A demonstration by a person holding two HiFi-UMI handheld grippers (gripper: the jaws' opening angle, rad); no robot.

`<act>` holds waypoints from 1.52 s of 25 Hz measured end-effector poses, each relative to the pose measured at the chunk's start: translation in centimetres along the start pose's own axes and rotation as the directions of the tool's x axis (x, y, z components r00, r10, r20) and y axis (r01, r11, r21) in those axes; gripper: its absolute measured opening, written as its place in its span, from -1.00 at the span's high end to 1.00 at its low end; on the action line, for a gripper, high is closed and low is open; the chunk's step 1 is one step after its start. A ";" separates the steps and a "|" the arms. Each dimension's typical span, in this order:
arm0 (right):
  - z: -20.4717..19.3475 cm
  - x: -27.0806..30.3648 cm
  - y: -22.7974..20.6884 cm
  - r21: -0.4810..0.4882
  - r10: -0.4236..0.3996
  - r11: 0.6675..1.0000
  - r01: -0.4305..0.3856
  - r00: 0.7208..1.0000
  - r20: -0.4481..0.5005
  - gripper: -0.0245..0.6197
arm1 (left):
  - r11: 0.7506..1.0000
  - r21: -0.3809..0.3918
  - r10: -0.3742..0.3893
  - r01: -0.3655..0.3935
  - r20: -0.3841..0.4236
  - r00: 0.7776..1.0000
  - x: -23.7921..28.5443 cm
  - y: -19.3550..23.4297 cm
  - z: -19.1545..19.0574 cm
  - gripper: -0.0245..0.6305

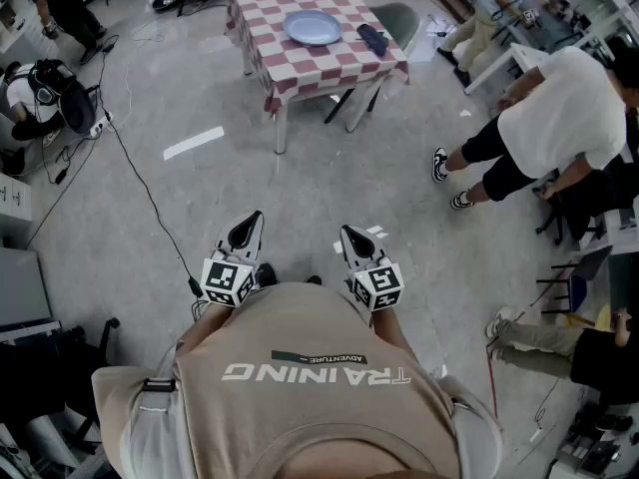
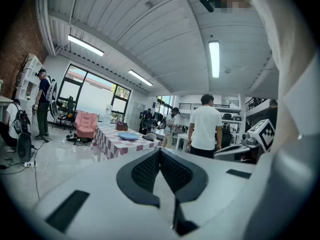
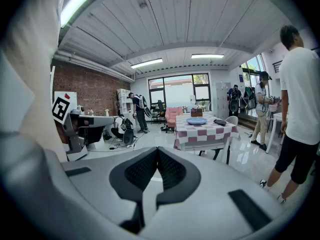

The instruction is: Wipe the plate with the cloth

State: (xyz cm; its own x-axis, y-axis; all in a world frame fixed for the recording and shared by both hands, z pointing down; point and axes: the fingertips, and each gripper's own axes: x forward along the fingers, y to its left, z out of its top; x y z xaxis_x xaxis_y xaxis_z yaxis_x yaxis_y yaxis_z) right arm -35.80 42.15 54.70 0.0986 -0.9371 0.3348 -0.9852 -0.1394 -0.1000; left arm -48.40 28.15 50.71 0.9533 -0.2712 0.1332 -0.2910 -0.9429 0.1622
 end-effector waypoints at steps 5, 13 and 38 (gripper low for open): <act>-0.1 0.3 -0.4 -0.004 -0.015 1.000 0.014 1.000 -0.009 0.87 | 1.000 -0.005 -0.010 0.010 0.003 1.000 0.5 0.3 0.0 0.88; 1.1 0.9 0.2 -0.026 -0.037 0.999 0.037 0.999 -0.009 0.87 | 0.999 -0.007 -0.042 0.042 -0.003 0.999 1.6 1.6 0.2 0.88; 5.2 4.6 -11.9 -0.019 -0.182 0.983 0.184 0.981 0.061 0.87 | 0.995 0.057 -0.082 0.082 0.011 0.997 13.5 2.4 3.4 0.88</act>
State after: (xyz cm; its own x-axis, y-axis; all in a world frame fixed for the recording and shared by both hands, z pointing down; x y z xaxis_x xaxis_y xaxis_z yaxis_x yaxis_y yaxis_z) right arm -22.86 37.85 52.55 0.2849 -0.9138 0.2894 -0.9528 -0.3031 -0.0193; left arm -35.93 21.61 49.61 0.9748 -0.1947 0.1088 -0.2070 -0.9714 0.1165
